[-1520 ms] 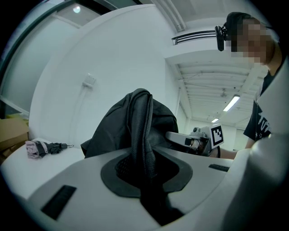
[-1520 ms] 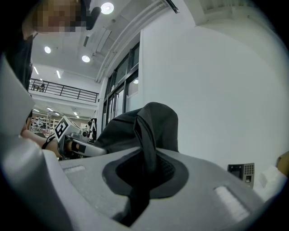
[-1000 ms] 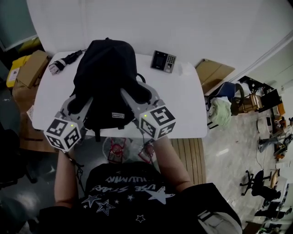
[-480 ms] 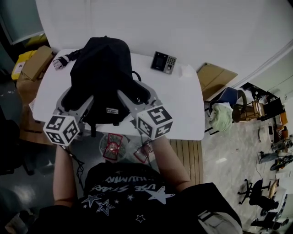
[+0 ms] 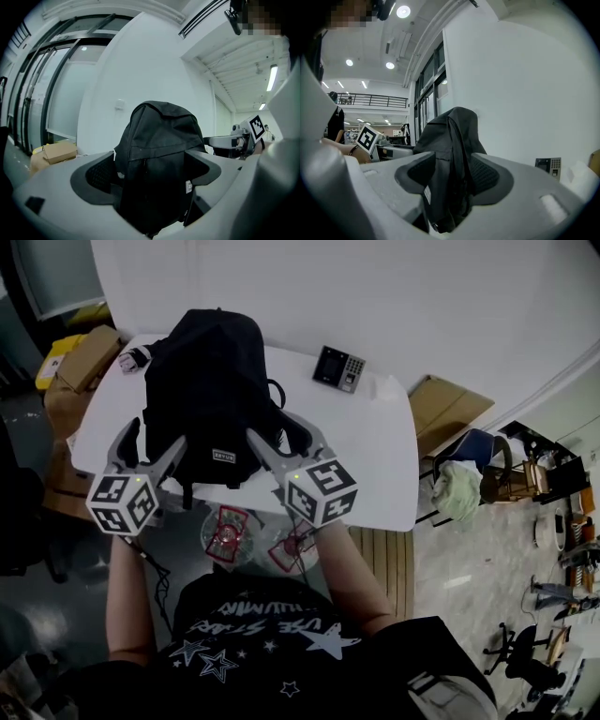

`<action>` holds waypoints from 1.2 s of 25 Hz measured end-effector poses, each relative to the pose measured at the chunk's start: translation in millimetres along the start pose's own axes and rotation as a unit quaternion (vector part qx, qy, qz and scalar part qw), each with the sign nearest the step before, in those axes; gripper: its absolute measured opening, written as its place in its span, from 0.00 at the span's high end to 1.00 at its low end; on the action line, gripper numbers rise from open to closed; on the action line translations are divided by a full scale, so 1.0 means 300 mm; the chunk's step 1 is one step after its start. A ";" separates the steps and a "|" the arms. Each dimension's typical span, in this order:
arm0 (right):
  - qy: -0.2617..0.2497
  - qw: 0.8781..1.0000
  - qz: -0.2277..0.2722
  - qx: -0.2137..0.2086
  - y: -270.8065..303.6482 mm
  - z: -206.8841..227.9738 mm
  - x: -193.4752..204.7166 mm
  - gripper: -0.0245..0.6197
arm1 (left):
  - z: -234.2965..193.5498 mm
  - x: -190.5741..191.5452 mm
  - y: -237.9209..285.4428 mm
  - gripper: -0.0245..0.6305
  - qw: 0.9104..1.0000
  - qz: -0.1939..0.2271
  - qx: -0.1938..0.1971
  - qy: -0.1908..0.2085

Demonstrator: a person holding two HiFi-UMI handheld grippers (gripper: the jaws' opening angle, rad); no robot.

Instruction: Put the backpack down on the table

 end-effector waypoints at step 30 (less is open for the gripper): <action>-0.027 0.989 -0.030 -0.140 -0.424 -0.117 0.057 0.80 | 0.512 0.114 -0.351 0.56 0.999 -0.020 -0.041 -0.022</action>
Point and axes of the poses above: the fingertips, and each gripper's own axes: y forward along the fingers, z to its right, x out of its underside, the point moved 8 cm from there along -y, backward along the fingers, and after that the axes turned 10 degrees about -x, right-handed, at the moved point
